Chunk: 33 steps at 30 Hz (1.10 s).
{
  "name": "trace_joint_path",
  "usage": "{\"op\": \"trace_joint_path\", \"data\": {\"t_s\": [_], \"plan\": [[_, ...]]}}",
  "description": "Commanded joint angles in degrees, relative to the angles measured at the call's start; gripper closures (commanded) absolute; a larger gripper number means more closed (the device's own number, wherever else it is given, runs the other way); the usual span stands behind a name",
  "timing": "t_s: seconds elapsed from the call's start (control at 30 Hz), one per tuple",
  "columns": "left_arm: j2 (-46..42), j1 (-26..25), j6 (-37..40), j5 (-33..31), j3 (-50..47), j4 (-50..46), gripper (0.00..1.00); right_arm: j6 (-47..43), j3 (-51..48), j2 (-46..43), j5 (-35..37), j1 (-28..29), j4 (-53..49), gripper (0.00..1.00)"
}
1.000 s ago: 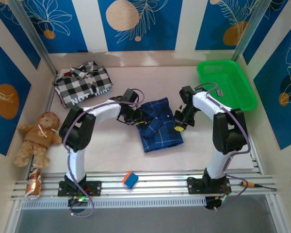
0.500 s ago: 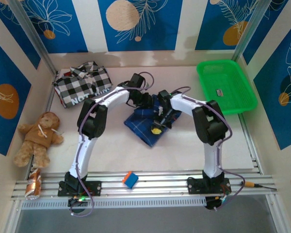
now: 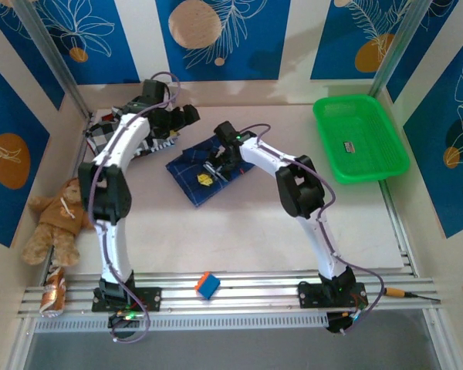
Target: Fold and stack the long sleeve shirts
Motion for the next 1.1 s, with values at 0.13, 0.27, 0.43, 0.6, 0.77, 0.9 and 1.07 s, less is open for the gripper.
{"op": "trace_joint_path", "data": {"t_s": [0.13,0.27,0.43,0.6,0.77,0.9,1.07], "plan": [[-18.3,-0.8,-5.1,-5.4,-28.7,-1.4,0.06,3.5,12.4,1.6,-6.0,2.5,-7.0,0.73],[-22.9,-0.5,-10.4,-2.4,-38.6,5.1,0.04,-6.9,16.5,-2.3,-1.4,0.6,-19.7,0.55],[-21.8,-0.9,-16.9,1.1,-43.5,10.2,0.04,-18.1,6.3,-13.8,2.9,-4.0,-21.1,0.28],[-17.5,-1.6,-19.2,-2.7,-43.6,7.4,0.04,-26.4,-2.1,-24.5,8.3,-8.4,-21.3,0.21],[-13.4,-2.3,-21.6,-3.1,-42.6,11.0,0.04,-31.1,-7.1,-30.6,7.7,-10.7,-20.5,0.20],[-9.8,-3.6,-24.2,-3.1,-41.2,14.2,0.08,-32.2,-10.2,-33.8,6.3,-11.8,-19.5,0.20],[-6.1,-4.7,-26.8,-4.8,-39.9,16.9,0.14,-32.7,-12.0,-35.7,4.7,-13.1,-18.6,0.20]]}}
